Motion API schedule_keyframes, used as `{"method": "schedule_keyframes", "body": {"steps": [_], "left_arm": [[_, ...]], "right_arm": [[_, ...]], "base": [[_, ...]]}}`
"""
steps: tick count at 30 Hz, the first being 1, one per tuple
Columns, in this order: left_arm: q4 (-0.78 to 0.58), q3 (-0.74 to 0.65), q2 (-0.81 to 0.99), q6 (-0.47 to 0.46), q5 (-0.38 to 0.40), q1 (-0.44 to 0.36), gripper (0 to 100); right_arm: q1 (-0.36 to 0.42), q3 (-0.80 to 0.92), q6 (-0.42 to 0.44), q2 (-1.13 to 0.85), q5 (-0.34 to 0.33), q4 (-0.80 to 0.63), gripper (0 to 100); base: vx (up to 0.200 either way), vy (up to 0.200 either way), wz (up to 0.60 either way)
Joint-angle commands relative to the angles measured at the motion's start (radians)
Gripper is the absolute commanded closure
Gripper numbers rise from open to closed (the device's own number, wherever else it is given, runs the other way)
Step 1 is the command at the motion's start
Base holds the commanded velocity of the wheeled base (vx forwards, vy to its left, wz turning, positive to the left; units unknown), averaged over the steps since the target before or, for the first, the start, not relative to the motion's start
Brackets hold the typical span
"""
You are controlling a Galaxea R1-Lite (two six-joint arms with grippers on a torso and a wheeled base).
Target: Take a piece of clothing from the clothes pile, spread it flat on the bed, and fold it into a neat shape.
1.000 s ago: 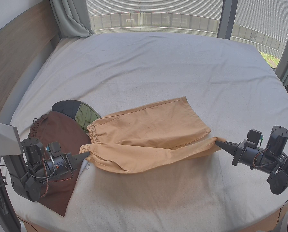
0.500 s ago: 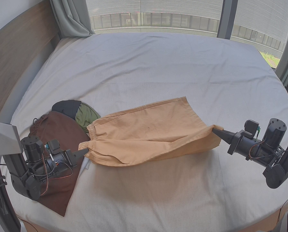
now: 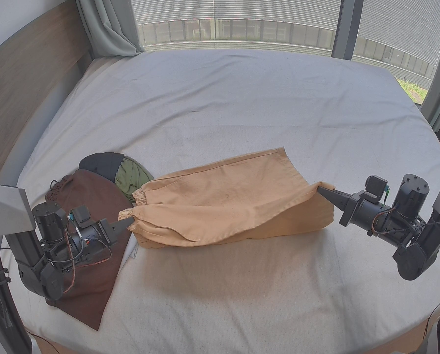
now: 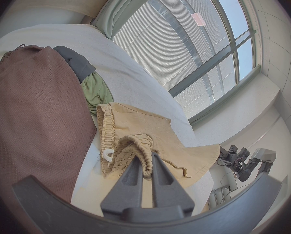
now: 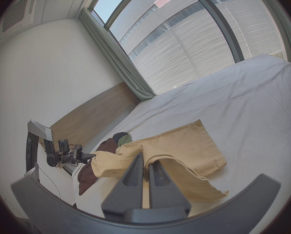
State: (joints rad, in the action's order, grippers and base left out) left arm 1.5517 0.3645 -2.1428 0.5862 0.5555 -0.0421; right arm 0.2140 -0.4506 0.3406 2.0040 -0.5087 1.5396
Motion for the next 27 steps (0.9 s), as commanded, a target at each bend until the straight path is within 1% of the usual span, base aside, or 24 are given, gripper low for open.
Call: {"method": "schedule_keyframes", "body": {"steps": [1,5,6,13,17,21,27], "left_arm": [[0.001,0.024,-0.002,0.017,-0.003,-0.002,100],[0.001,0.044,0.000,0.049,-0.019,-0.002,100],[0.001,0.062,0.000,0.070,-0.037,-0.005,100],[-0.001,0.088,-0.008,0.084,-0.046,-0.021,100],[-0.001,0.103,-0.008,0.109,-0.048,-0.027,100],[-0.001,0.133,-0.012,0.138,-0.072,-0.036,100],[-0.001,0.160,-0.029,0.152,-0.101,-0.044,100]], "right_arm": [[0.001,-0.028,0.014,0.010,0.001,0.001,100],[0.001,-0.059,0.035,0.022,0.024,0.001,100],[0.001,-0.082,0.049,0.039,0.038,0.001,100],[-0.001,-0.169,0.103,0.079,0.042,0.001,100],[-0.002,-0.214,0.115,0.099,0.052,-0.003,100],[-0.008,-0.290,0.121,0.142,0.055,-0.009,100],[-0.012,-0.384,0.138,0.193,0.053,-0.013,100]], "base": [[0.000,0.000,0.00],[0.000,0.000,0.00],[0.000,0.000,0.00],[0.000,0.000,0.00],[0.000,0.000,0.00],[0.000,0.000,0.00],[0.000,0.000,0.00]]}}
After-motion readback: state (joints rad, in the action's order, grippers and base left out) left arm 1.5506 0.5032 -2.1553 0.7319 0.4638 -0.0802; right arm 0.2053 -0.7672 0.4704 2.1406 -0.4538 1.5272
